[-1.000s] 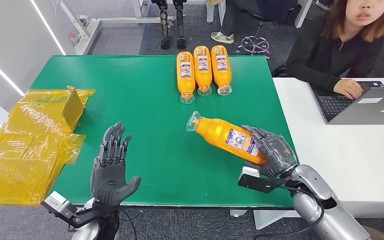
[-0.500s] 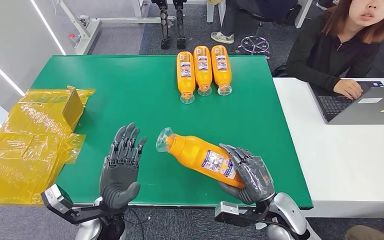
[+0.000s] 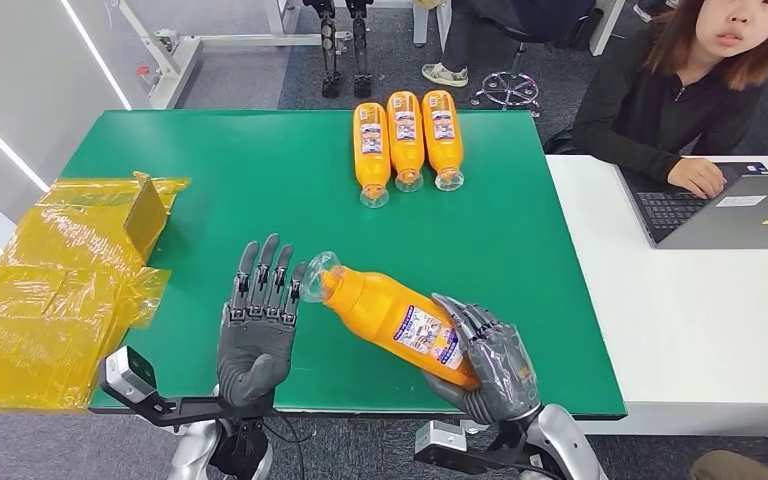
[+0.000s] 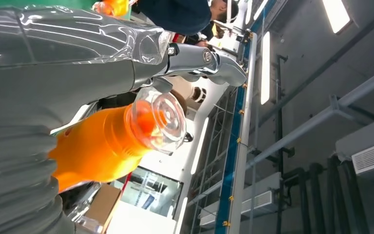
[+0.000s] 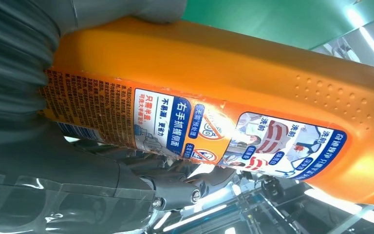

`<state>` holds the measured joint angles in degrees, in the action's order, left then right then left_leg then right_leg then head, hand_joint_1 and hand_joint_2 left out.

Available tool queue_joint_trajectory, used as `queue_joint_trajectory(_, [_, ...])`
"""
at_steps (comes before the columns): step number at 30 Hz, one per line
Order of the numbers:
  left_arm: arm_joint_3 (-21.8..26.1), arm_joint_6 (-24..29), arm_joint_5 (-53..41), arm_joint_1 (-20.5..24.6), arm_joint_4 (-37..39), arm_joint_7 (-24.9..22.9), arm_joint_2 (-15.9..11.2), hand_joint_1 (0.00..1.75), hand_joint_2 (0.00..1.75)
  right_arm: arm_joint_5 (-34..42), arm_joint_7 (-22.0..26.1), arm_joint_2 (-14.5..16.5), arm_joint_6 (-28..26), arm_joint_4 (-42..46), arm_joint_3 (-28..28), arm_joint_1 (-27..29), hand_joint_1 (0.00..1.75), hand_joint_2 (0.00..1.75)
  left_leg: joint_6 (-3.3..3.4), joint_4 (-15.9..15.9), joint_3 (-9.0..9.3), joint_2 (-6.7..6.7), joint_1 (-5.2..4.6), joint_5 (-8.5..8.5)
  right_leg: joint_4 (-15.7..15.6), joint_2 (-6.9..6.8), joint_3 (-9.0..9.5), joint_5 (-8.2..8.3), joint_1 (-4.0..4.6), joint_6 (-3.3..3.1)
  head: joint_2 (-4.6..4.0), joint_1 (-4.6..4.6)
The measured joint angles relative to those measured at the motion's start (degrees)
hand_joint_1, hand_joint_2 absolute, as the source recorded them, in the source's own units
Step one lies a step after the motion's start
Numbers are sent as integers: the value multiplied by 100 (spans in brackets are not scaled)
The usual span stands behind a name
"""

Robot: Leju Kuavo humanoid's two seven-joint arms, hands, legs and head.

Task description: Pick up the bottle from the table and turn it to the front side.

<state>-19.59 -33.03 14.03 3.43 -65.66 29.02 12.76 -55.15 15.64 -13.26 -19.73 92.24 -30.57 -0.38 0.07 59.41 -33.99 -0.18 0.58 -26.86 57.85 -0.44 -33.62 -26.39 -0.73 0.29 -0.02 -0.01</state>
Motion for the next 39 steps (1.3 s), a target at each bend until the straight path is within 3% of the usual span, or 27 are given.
queue_joint_trajectory(10, [-80, 486, -258, 101, 439, 54, -7, 0, 175, -351, 31, 256, -22, 425, -60, 296, 175, 175, 0, 0, -1, 9, 0, 0, 0, 6, -5, 0, 0, 0, 1, 0])
queue_joint_trajectory(20, [-33, 508, -284, 208, 703, 70, -10, 0, 175, -353, 78, 349, 44, 527, -57, 309, 175, 175, 0, 0, -2, 10, 0, 1, 0, 7, -4, 1, 0, 0, 1, 1])
queue_joint_trajectory(28, [-6, 458, -179, 171, 616, -73, -11, 0, 175, -264, 125, 384, 96, 516, -57, 381, 175, 175, 0, 0, -4, 10, 0, 0, 0, 6, -5, 0, 0, 0, 1, 1])
queue_joint_trajectory(39, [-1, 429, -98, 135, 31, -342, -83, 0, 175, 13, 160, 662, 355, 333, -57, 591, 175, 175, 0, 0, -4, 9, 1, 1, 1, 5, -5, 0, 0, 0, 2, 0])
